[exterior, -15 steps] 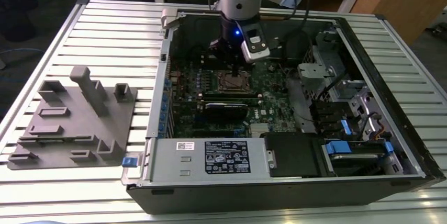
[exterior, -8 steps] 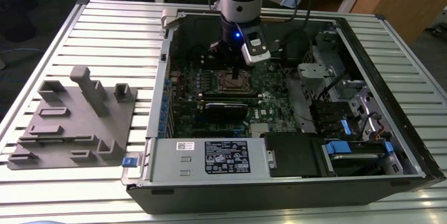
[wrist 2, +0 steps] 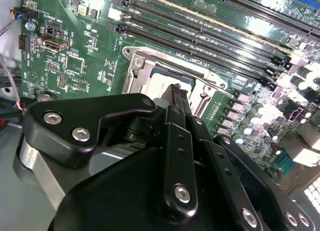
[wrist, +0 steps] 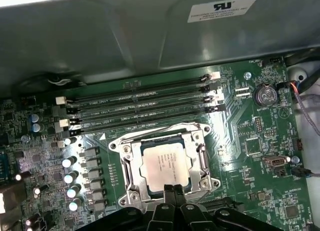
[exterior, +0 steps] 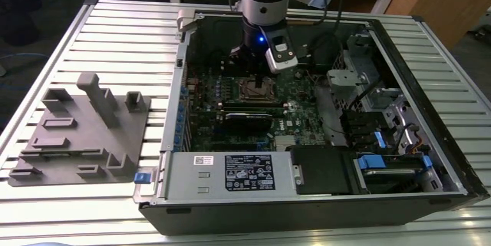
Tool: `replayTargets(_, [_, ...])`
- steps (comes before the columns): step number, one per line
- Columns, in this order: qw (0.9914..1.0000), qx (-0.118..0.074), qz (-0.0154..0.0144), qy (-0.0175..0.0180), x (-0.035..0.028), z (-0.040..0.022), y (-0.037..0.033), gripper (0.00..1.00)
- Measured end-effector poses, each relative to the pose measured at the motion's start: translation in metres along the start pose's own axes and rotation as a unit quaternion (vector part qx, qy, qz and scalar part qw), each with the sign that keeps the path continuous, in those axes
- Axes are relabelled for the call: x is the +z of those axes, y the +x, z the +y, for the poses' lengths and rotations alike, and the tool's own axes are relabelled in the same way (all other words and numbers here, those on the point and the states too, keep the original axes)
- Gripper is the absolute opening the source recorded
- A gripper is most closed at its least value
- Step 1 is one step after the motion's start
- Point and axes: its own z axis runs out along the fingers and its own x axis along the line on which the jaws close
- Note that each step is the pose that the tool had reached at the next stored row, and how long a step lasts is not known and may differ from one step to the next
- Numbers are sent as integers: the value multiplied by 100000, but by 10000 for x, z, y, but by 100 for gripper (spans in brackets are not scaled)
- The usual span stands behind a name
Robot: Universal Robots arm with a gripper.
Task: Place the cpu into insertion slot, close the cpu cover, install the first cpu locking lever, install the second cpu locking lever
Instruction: 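Install the second cpu locking lever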
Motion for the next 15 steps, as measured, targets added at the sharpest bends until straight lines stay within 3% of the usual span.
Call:
replayTargets(4, [100000,2,9,-51,-6,-27,-6,11])
replayTargets(15, [100000,3,7,-46,-9,-171,-34,11])
